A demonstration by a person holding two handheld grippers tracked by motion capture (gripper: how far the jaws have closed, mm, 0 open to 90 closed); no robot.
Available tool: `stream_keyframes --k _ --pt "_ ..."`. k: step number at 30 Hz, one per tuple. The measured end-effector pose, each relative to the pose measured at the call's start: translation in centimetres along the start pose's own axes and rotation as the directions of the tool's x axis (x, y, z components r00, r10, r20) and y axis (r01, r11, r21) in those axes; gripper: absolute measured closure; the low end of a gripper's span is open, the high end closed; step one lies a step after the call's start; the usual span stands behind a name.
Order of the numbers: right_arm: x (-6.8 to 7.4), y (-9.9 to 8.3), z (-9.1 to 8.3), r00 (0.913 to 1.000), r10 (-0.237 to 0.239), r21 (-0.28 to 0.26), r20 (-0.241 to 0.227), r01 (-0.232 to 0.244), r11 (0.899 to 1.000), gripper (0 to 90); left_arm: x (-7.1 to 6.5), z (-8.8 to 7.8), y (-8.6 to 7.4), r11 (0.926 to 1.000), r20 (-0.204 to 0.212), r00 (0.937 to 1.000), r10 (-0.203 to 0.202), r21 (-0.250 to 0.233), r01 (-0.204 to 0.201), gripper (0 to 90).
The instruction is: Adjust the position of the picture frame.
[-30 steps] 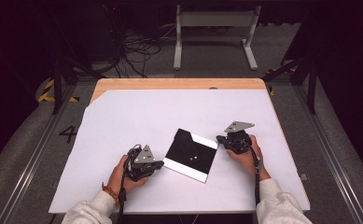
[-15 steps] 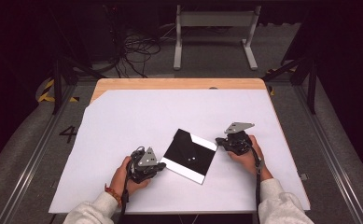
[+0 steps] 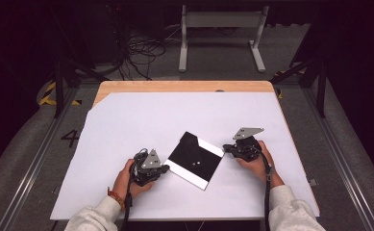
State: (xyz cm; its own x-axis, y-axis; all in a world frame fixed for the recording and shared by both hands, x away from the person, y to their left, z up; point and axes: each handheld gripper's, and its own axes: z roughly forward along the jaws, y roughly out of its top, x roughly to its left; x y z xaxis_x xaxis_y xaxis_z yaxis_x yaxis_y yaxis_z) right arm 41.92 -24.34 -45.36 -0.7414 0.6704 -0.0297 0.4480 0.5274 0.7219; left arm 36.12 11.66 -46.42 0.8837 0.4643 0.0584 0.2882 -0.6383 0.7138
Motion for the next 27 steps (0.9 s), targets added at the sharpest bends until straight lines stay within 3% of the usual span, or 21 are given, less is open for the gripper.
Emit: stream_keyframes --k 5,19,27 --pt "0.1 0.0 -0.2 0.9996 -0.025 0.014 -0.014 0.025 1.0 90.0 0.5 0.1 0.0 0.9999 -0.014 0.9998 -0.011 0.002 0.011 90.0" --pt "0.3 -0.5 -0.7 0.9976 -0.042 0.017 -0.055 0.043 0.999 90.0 1.5 0.5 0.3 0.9992 -0.043 0.9983 -0.039 -0.005 0.038 89.9" --pt "0.5 -0.7 -0.9 0.9986 -0.031 0.006 -0.043 0.032 0.999 90.0 1.8 0.6 0.3 0.9985 -0.049 0.9973 -0.054 -0.012 0.054 89.8"
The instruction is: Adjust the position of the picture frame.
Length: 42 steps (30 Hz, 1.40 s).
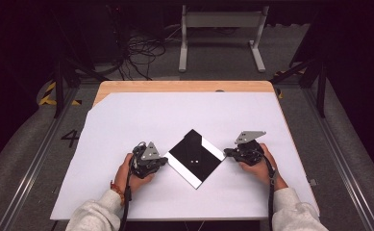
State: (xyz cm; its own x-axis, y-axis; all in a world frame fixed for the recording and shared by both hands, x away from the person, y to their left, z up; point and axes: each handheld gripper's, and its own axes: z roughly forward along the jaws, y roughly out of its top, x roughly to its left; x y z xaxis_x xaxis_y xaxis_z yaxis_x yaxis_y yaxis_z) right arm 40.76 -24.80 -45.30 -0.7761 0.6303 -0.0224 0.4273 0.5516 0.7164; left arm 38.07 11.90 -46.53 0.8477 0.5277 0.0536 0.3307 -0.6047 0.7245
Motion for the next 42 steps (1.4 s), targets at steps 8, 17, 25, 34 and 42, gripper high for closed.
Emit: stream_keyframes --k 8,17,25,34,42 --pt "0.2 0.0 0.2 0.9994 0.024 -0.018 0.026 -0.023 1.0 90.0 -0.4 -0.1 0.1 0.9999 0.017 0.9998 0.013 0.008 -0.013 88.9" --pt "0.4 0.1 0.3 0.9996 0.024 -0.012 0.012 -0.024 1.0 90.0 -0.2 0.1 0.2 0.9999 0.006 0.9999 0.013 0.007 -0.014 89.7" --pt "1.5 0.0 0.1 0.9998 0.018 -0.004 0.003 -0.018 1.0 90.0 0.4 0.2 0.2 1.0 0.009 1.0 0.004 0.002 -0.004 89.6" --pt "2.7 -0.6 -0.8 0.9984 -0.002 0.019 -0.057 0.003 1.0 90.0 1.2 0.7 0.6 1.0 0.014 0.9999 -0.003 0.001 0.003 89.6" --pt "3.6 -1.5 -1.3 0.9968 0.009 -0.008 -0.08 -0.01 1.0 90.0 1.6 1.0 0.8 0.9997 0.005 0.9998 -0.021 -0.009 0.021 89.2"
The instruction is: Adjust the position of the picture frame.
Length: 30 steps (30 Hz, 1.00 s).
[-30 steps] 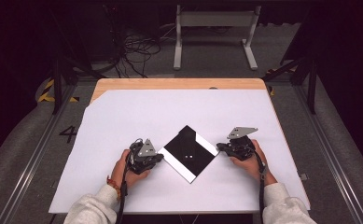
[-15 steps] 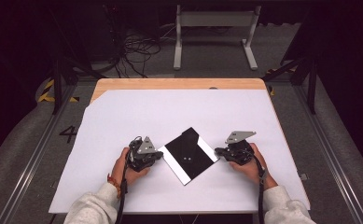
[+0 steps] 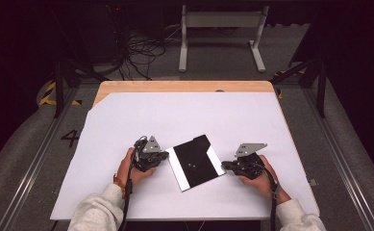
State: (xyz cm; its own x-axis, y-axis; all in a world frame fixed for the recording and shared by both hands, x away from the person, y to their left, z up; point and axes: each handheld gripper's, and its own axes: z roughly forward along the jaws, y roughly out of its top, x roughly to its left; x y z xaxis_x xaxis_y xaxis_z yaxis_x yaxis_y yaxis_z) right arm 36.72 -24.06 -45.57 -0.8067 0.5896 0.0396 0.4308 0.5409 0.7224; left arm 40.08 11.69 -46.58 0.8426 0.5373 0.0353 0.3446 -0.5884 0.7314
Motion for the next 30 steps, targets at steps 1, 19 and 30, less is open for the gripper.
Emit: stream_keyframes --k 1,19,30 --pt "0.3 0.0 -0.1 1.0 -0.006 0.002 0.005 0.006 1.0 90.0 -0.1 -0.1 0.0 1.0 0.01 0.9999 -0.003 0.0 0.003 88.9" --pt "1.5 -0.8 -0.6 0.9994 -0.021 -0.001 -0.029 0.021 1.0 90.0 -8.4 -4.4 -2.2 0.9976 0.2 0.9775 0.068 -0.027 -0.064 87.6" --pt "2.5 -0.6 -0.5 0.9965 -0.06 0.013 -0.059 0.061 0.998 90.0 -9.2 -3.4 -2.3 0.9949 0.205 0.9743 0.094 0.016 -0.1 87.7"
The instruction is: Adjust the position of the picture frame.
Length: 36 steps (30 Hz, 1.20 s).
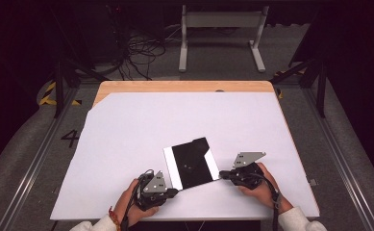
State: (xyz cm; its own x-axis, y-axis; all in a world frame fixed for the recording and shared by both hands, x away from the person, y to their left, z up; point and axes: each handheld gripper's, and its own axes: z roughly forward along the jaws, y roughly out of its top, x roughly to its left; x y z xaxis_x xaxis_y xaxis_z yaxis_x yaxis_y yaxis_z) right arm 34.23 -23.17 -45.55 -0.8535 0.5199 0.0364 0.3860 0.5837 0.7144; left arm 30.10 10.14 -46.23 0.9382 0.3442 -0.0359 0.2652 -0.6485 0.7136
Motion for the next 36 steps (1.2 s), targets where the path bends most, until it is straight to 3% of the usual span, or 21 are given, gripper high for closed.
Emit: stream_keyframes --k 3,7,9,11,17,24,27,32,36 --pt "0.4 0.1 0.2 0.9993 -0.003 0.001 -0.037 0.003 1.0 90.0 0.2 -0.1 -0.2 0.9998 -0.002 0.9998 -0.021 -0.003 0.021 87.4" --pt "0.7 0.3 0.2 0.9992 -0.004 0.013 -0.041 0.004 1.0 90.0 0.2 0.0 -0.3 0.9998 0.0 0.9998 -0.02 0.003 0.02 87.3" --pt "1.1 0.4 0.3 0.9991 -0.019 0.024 -0.038 0.019 1.0 90.0 0.4 -0.1 -0.5 0.9983 0.005 0.9984 -0.057 -0.011 0.057 87.3" --pt "1.3 0.5 0.3 0.9984 -0.043 0.029 -0.036 0.044 0.999 90.0 0.4 -0.1 -0.6 0.9984 0.001 0.9985 -0.054 -0.016 0.054 87.5" --pt "1.6 0.6 0.4 0.9976 -0.048 0.037 -0.05 0.05 0.998 90.0 0.2 -0.3 -0.7 0.9988 -0.031 0.9983 -0.049 -0.006 0.048 87.5" --pt "2.3 1.0 0.8 0.9945 -0.055 0.037 -0.089 0.058 0.998 87.6 0.9 -0.6 -0.9 0.9985 -0.05 0.9973 -0.055 -0.005 0.055 88.3" --pt "2.7 1.2 0.9 0.9943 -0.082 0.048 -0.067 0.086 0.995 88.7 1.2 -0.7 -1.0 0.9986 -0.049 0.9974 -0.052 -0.005 0.052 89.6" --pt "2.5 1.1 1.1 0.9937 -0.059 0.036 -0.095 0.063 0.997 90.0 1.2 -0.7 -1.0 0.9986 -0.065 0.9965 -0.052 -0.003 0.052 89.8" --pt "3.1 1.5 1.3 0.9932 -0.095 0.053 -0.068 0.098 0.994 90.0 1.3 -0.7 -1.0 0.9986 -0.072 0.996 -0.052 -0.001 0.052 89.9"
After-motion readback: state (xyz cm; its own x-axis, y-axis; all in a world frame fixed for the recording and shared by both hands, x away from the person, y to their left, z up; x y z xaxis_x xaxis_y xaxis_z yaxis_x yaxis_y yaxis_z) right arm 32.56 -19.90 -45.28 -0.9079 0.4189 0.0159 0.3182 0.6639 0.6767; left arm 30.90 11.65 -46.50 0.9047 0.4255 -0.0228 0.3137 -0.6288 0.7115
